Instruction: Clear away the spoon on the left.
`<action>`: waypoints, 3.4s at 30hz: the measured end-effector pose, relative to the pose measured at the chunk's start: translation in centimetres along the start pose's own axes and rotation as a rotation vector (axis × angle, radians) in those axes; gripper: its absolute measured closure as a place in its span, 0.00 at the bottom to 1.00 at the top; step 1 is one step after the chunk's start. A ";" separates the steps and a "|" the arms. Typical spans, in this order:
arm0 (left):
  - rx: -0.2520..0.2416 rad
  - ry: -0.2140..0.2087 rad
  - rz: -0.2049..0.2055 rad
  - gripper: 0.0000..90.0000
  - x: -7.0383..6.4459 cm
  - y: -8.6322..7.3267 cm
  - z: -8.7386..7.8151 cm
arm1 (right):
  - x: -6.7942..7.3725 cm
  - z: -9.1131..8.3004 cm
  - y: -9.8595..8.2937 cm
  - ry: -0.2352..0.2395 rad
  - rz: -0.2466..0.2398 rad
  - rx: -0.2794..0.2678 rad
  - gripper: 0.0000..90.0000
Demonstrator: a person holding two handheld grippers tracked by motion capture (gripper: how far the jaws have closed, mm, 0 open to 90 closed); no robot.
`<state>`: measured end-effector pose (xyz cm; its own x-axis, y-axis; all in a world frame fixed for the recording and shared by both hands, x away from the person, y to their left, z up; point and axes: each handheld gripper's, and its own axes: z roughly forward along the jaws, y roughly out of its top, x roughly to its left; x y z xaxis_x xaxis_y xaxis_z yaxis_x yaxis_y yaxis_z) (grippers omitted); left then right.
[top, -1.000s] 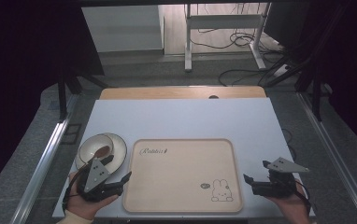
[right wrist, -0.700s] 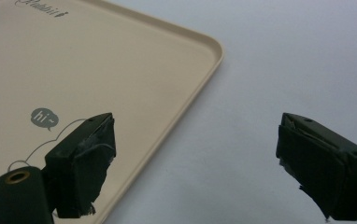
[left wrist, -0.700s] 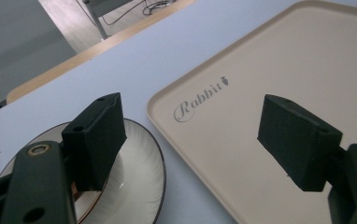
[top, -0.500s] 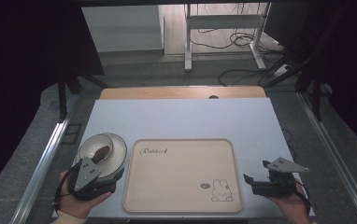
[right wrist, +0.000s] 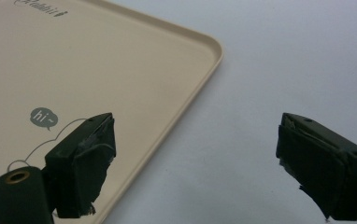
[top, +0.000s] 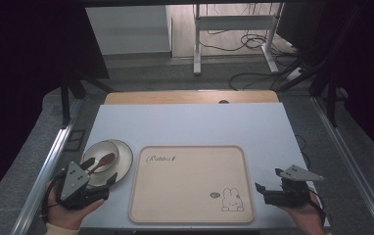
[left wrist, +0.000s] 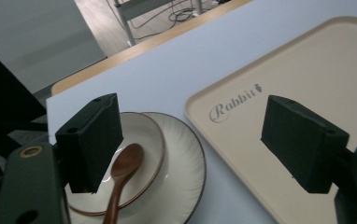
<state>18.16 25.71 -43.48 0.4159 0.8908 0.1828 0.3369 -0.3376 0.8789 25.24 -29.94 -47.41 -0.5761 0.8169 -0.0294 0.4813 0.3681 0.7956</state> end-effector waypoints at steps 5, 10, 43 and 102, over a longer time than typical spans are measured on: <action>0.005 0.014 -0.017 0.21 0.7 -0.3 -0.6 | 0.0 0.0 0.0 0.000 -0.001 0.000 0.14; 0.007 0.038 -0.051 0.20 1.8 -1.0 -1.4 | 0.0 0.1 0.0 0.000 -0.002 0.004 0.14; 0.069 0.014 -0.062 0.22 3.4 -6.3 -1.9 | 0.2 0.2 0.1 0.003 -0.005 0.007 0.14; 0.049 0.115 -0.009 0.85 4.1 -7.1 0.0 | 0.4 0.4 0.2 -0.002 -0.011 0.015 0.14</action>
<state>17.48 31.81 -48.94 0.3142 0.9218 0.2272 0.3824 -0.3419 0.8584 25.36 -29.43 -47.52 -0.5800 0.8137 -0.0389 0.4853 0.3835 0.7857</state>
